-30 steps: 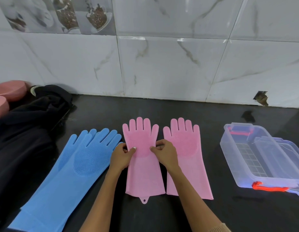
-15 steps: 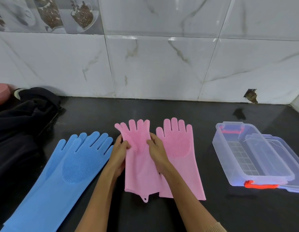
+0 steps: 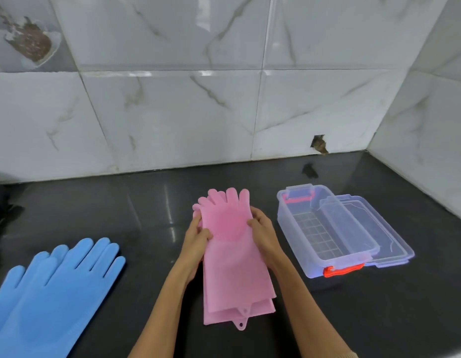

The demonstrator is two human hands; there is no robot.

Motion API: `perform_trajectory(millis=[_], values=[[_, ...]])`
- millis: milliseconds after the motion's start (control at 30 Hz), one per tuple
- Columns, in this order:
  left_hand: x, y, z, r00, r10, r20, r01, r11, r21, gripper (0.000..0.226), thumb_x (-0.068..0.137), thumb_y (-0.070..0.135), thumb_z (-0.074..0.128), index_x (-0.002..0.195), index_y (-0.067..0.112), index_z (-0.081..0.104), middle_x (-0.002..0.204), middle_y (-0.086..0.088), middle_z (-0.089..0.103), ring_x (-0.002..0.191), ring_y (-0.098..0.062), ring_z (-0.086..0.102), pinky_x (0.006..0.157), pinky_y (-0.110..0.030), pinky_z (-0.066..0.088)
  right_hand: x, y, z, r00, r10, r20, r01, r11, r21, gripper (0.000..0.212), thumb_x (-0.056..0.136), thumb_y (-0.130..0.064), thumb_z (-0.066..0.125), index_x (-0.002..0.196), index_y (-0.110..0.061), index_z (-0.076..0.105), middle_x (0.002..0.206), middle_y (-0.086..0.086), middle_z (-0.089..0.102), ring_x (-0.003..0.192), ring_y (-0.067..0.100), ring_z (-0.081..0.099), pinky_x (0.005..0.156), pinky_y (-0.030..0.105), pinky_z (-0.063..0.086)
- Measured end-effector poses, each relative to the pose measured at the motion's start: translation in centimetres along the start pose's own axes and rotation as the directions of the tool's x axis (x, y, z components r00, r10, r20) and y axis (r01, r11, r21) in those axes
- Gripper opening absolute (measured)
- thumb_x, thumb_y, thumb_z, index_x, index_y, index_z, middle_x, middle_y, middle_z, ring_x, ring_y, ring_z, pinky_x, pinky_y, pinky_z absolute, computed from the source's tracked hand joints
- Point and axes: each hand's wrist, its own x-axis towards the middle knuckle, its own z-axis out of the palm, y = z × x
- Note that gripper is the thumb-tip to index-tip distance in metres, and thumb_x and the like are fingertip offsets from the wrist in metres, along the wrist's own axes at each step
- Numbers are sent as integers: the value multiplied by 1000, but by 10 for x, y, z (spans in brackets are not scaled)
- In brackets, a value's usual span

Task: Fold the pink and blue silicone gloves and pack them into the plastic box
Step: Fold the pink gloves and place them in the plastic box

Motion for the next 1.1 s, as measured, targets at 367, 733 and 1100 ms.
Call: perform_trajectory(millis=[367,733,1100], values=[[-8,-26,-3,920,187,-344,-34,913,406,26,91,11,56,116,7,65,93,-2,66,84,-19,61,80,-39,54,-3,21,-5,986,-1,-165,-55,941,-333,16,92,-24,54,82,-11,57,76,0,57,66,6,53,58,14,38],[-5,-25,-1,888,280,-364,30,756,654,20,95,19,53,105,11,69,100,-4,65,82,-15,53,72,-30,43,-1,20,-14,980,72,-184,-143,902,-408,12,86,-22,65,91,-11,68,90,5,66,80,19,64,88,41,56],[-12,-14,-8,920,-36,-389,263,793,550,17,80,30,74,89,15,74,84,-7,72,79,-31,69,78,-42,57,-2,19,-9,970,48,-237,-183,787,-590,29,88,-31,63,102,-6,66,99,11,69,86,22,65,90,34,50]])
